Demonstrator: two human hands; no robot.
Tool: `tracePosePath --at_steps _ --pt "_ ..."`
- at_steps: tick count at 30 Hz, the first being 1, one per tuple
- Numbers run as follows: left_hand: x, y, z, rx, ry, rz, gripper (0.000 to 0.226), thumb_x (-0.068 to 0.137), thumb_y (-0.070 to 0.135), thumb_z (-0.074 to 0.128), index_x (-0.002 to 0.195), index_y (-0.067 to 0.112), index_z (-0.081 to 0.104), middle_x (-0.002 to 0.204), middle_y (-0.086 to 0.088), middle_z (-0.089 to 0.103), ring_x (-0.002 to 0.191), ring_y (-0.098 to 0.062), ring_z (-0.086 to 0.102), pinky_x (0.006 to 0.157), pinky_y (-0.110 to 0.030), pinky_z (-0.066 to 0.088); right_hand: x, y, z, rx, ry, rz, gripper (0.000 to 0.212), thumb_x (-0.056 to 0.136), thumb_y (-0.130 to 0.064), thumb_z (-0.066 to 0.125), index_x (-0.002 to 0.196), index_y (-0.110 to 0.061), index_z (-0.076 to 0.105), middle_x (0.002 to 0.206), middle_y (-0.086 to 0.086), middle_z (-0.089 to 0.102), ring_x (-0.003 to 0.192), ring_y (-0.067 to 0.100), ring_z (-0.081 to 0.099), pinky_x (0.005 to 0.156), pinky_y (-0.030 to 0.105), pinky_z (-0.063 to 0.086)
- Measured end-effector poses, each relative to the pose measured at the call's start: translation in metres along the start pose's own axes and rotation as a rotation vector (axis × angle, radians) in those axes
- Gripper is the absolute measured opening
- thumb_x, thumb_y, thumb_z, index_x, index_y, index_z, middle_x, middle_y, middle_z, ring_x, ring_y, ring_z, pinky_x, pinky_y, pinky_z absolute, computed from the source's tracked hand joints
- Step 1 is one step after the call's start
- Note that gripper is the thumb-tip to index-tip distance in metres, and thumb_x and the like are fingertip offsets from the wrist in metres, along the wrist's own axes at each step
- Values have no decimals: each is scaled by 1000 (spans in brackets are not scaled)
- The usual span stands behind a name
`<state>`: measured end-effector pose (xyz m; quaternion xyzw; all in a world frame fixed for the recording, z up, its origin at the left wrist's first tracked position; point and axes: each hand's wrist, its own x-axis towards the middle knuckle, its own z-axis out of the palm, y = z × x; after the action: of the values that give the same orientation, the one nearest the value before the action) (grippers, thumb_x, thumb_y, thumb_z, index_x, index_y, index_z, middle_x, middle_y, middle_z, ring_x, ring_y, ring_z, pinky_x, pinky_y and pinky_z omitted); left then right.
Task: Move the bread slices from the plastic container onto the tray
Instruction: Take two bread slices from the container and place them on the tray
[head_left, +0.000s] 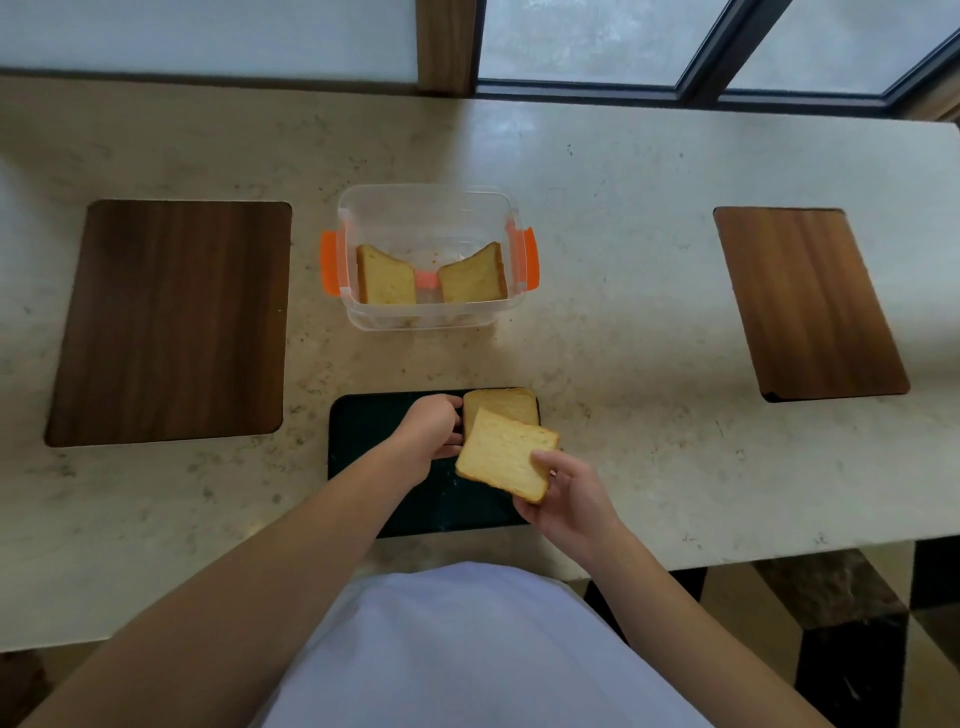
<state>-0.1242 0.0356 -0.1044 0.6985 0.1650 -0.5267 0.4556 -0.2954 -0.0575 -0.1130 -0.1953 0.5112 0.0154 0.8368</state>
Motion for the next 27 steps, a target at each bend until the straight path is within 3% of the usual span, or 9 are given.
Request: tracePosePath --at_steps 3,9,14,22,27 --pt "4 -4 -3 34 -33 38 49 96 -2 31 138 13 51 124 -14 59 110 -30 59 92 -42 53 -1 1 0 -29 6 10 47 85 -13 66 130 -8 56 118 16 68 102 29 65 69 32 54" --pt "5 -1 -4 37 -56 34 47 95 -3 33 136 13 52 123 -14 58 109 -29 59 83 -38 55 -2 4 1 -56 21 9 45 88 -13 62 132 -8 55 120 16 66 103 28 64 70 32 53" --pt "1 -2 -7 60 24 70 37 95 1 45 130 9 56 128 -15 54 117 -28 53 89 -38 53 -3 5 0 -115 30 17 42 89 -15 63 130 -8 57 117 14 68 97 26 65 67 31 53" --pt "-21 -56 -27 91 -147 41 26 85 3 65 111 4 64 100 -21 73 91 -31 71 81 -40 59 -1 7 -5 -173 72 41 36 91 -16 62 126 -7 59 113 13 69 91 22 65 66 30 53" --pt "-18 -71 -33 131 -161 59 21 86 9 69 107 6 66 91 -16 76 85 -27 73 78 -38 60 -2 10 -9 -308 177 21 28 91 -15 69 117 -6 62 117 16 68 104 27 67 68 31 59"
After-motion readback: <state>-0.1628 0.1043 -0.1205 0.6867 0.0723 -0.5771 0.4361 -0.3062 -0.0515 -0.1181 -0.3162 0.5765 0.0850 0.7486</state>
